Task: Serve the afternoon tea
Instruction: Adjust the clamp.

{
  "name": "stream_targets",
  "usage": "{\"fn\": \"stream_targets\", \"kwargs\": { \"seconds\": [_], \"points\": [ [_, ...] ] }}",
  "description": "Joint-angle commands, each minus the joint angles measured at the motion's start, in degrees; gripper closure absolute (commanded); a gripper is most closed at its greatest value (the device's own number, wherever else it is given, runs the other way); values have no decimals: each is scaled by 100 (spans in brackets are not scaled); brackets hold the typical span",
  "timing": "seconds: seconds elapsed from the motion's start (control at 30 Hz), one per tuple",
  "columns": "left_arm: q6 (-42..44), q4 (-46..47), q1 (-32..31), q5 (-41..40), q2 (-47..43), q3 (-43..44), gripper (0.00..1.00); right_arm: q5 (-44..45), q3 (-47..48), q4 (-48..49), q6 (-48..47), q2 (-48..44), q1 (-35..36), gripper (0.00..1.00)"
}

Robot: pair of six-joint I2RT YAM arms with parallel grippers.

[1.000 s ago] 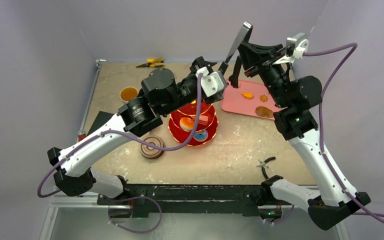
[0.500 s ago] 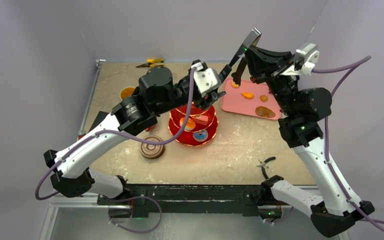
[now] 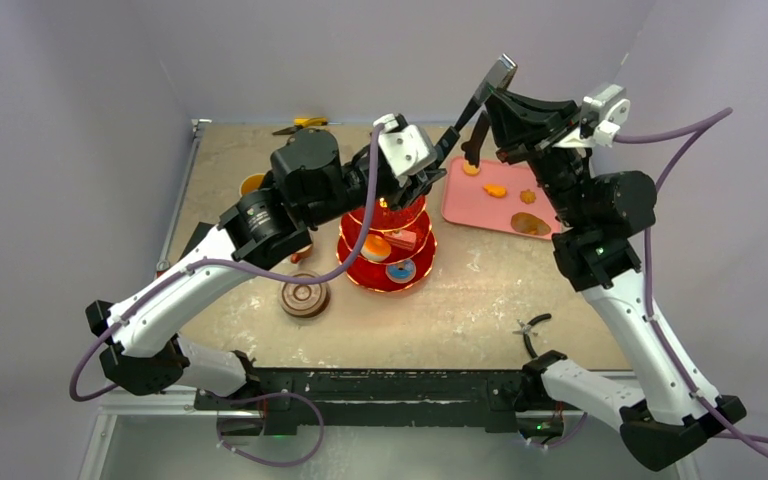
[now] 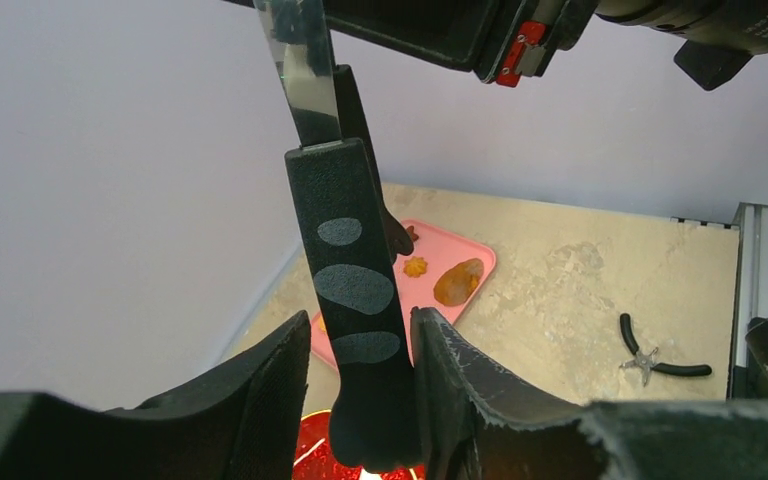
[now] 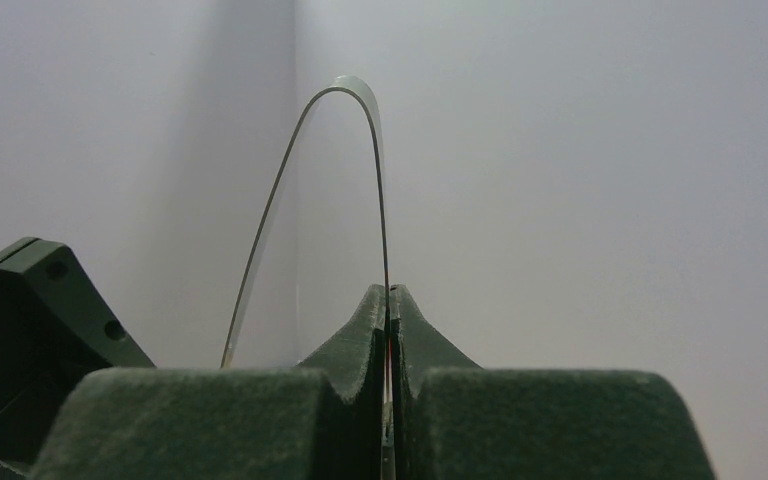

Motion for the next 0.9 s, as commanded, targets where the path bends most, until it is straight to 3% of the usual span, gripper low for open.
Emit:
{"fn": "stream_targets", "kwargs": {
  "seconds": [0.0, 0.33, 0.47, 0.77, 0.83, 0.87],
  "points": [
    [92, 243, 41, -66, 40, 157, 66, -74, 0, 298, -71, 22, 24, 100],
    [448, 526, 41, -107, 20, 37, 89, -44, -23, 166, 21, 56, 43, 97],
    [573, 660, 41, -202, -30, -78, 99, -29, 129, -39, 253, 128, 50, 67],
    [604, 1205, 41, -111, -320, -476, 100, -269, 319, -1100, 717, 51, 49, 28],
    [587, 1280, 48, -113, -373, -521, 100, -231, 338, -1401, 729, -14, 45, 7],
    [581, 1307, 48, -105, -390, -527, 100, -205, 350, -1545, 734, -56, 41, 3]
  ]
}}
